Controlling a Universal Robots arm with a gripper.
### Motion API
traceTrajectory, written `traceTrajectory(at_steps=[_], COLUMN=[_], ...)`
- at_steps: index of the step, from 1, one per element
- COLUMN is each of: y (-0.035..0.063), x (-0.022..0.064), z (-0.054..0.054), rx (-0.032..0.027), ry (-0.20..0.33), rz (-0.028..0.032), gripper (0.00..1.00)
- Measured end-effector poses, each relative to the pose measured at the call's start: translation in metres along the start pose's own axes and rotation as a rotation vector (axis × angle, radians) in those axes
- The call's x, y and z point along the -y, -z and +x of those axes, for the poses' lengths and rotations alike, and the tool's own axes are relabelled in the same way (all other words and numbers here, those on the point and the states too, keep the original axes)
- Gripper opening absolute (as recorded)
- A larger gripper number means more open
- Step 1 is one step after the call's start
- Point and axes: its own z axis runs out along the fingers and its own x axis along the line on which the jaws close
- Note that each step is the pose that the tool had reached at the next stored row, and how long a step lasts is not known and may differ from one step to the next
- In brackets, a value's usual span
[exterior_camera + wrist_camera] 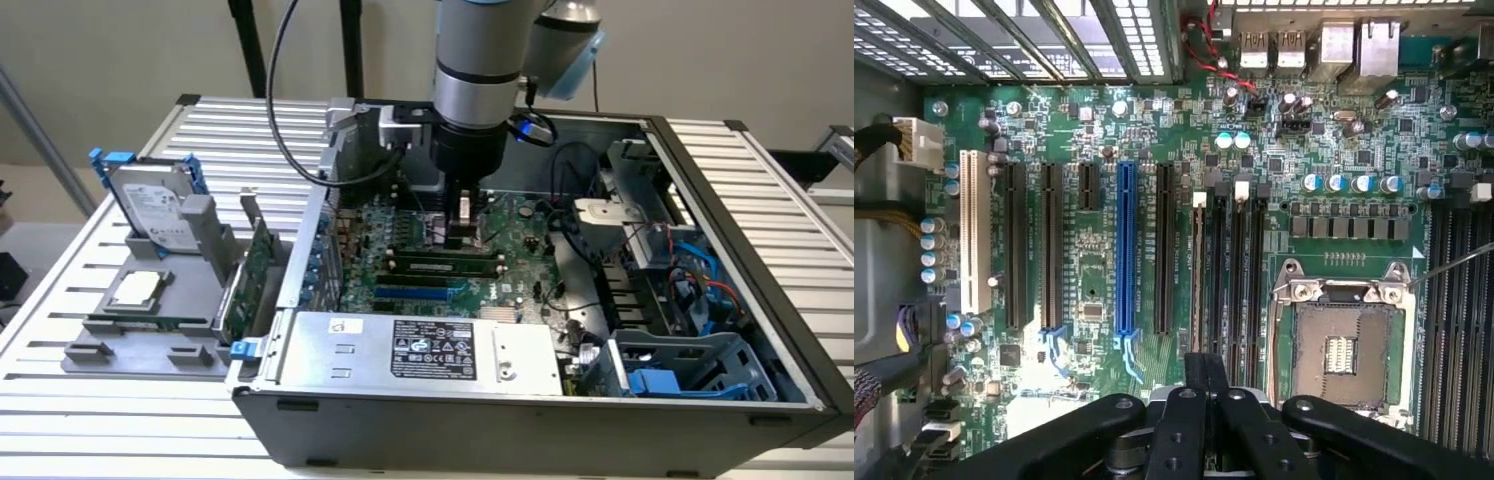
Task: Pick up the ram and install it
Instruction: 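Press down the ram until it locks into place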
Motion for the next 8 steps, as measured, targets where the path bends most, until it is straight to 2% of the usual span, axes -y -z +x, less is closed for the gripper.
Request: traceTrajectory(at_steps=[8], y=[0.0001], x=[0.0], z=[0.0], rx=[-0.0001], ry=[0.0], rz=[-0.0001], gripper=[0.0])
